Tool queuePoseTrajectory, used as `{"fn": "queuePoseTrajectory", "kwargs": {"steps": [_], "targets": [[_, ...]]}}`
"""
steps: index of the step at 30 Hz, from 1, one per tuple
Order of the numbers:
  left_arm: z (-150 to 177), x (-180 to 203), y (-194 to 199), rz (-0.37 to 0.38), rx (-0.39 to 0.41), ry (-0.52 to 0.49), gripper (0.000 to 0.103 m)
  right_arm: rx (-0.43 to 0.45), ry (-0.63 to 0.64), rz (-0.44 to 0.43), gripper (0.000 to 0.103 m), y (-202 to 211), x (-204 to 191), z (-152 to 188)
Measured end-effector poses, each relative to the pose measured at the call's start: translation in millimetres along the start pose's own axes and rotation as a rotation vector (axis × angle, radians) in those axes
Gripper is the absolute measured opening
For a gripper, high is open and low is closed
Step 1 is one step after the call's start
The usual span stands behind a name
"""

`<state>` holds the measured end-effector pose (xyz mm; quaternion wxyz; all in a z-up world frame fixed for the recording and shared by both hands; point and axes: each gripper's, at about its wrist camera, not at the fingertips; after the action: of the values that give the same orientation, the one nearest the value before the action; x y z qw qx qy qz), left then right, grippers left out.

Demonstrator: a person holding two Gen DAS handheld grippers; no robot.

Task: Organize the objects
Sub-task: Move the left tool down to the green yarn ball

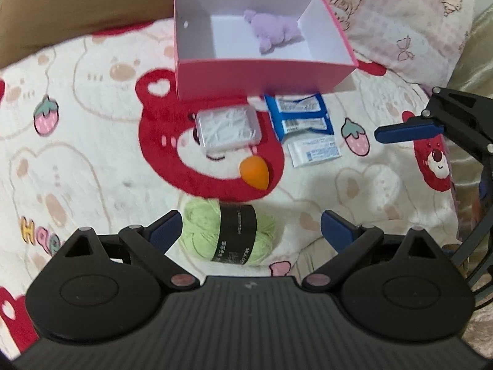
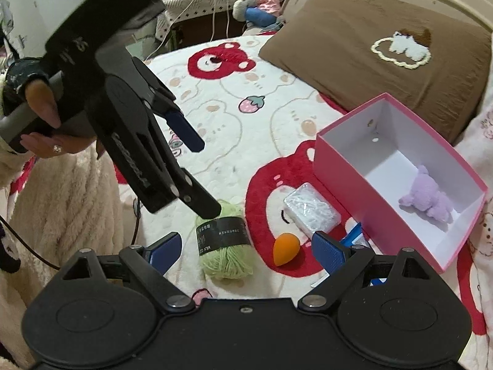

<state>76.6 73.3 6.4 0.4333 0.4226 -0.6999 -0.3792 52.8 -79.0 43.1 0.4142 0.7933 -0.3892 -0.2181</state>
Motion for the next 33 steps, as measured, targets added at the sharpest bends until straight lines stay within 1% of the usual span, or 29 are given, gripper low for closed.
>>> {"fn": "queuePoseTrajectory", "kwargs": {"steps": [7,16,25,33], "targets": [[8,-7,-23,0.010,-0.028,0.036,0.098,-0.053,0.051,0.003,0.094,-23,-8,3],[14,-14,-49,0.024,-0.065,0.089,0.098,-0.064,0.154,0.016,0.093,-53,-23,8],[22,-28,-76,0.007,-0.110,0.144,0.098,-0.050,0.189,-0.034,0.093,-81,-33,13],[32,-41,-92,-0.004,-0.135,0.195,0.098,-0.067,0.184,-0.041,0.093,-116,-35,20]]}}
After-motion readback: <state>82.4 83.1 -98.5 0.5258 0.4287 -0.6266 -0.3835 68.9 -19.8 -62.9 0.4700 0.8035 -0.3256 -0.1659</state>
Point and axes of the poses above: each gripper's, at about its wrist camera, not at the fingertips, and y roughly against the way its jaws point, x to its right, z to its underside, and after that the axes turned 1 degree about z, right-handed
